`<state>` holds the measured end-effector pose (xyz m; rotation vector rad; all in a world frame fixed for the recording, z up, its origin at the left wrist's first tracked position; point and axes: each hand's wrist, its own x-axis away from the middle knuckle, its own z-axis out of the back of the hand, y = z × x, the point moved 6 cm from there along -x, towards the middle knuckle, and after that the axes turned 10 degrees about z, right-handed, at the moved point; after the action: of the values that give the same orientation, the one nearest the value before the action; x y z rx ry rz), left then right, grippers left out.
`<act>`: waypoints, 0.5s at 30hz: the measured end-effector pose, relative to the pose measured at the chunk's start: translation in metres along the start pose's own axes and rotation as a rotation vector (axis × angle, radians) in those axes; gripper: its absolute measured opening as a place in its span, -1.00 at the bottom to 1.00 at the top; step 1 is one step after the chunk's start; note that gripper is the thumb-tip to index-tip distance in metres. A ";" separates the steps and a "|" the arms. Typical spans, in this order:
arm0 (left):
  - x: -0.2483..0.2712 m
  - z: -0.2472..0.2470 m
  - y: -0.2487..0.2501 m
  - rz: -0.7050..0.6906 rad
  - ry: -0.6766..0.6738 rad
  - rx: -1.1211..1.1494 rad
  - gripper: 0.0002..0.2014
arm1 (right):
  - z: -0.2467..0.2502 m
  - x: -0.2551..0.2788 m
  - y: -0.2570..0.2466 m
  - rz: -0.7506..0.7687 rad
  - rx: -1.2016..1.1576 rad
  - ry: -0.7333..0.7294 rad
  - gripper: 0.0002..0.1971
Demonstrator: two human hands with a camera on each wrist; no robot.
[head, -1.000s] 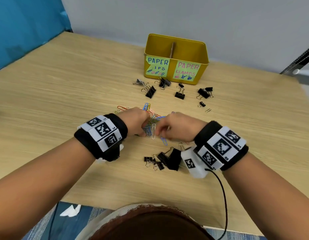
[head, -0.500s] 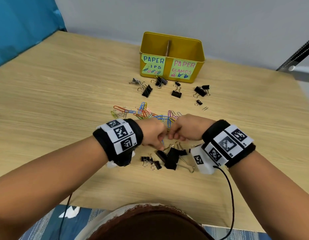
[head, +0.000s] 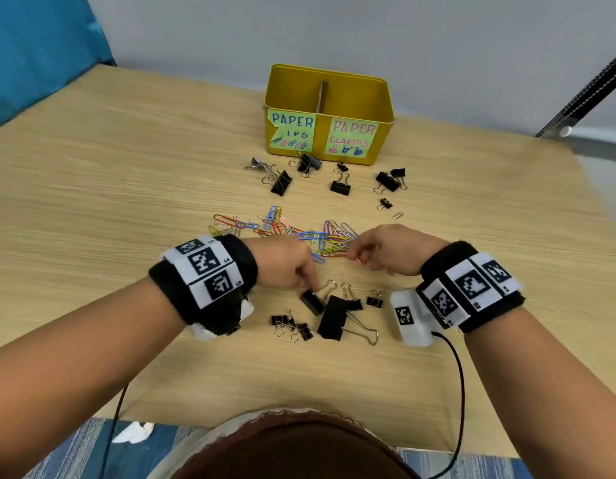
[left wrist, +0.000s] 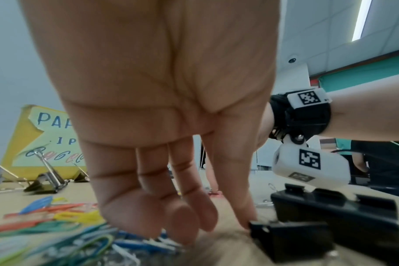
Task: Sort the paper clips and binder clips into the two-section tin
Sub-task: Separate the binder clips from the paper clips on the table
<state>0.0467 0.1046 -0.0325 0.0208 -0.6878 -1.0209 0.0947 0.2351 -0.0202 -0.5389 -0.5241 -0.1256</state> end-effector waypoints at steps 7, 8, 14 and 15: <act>0.015 0.016 -0.035 0.166 0.096 0.094 -0.73 | 0.013 0.010 0.017 -0.096 0.112 0.057 -0.70; 0.013 0.016 -0.041 0.207 0.096 0.073 -0.68 | 0.010 0.008 0.012 -0.078 0.130 0.054 -0.72; -0.002 0.021 -0.041 0.268 0.176 0.097 -0.65 | 0.007 -0.014 -0.008 0.049 0.087 0.097 -0.65; -0.001 0.026 -0.048 0.285 0.213 0.128 -0.65 | 0.014 -0.016 0.000 0.013 0.068 0.148 -0.68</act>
<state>-0.0041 0.0868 -0.0280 0.1372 -0.5420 -0.6891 0.0747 0.2419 -0.0176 -0.4630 -0.3793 -0.1339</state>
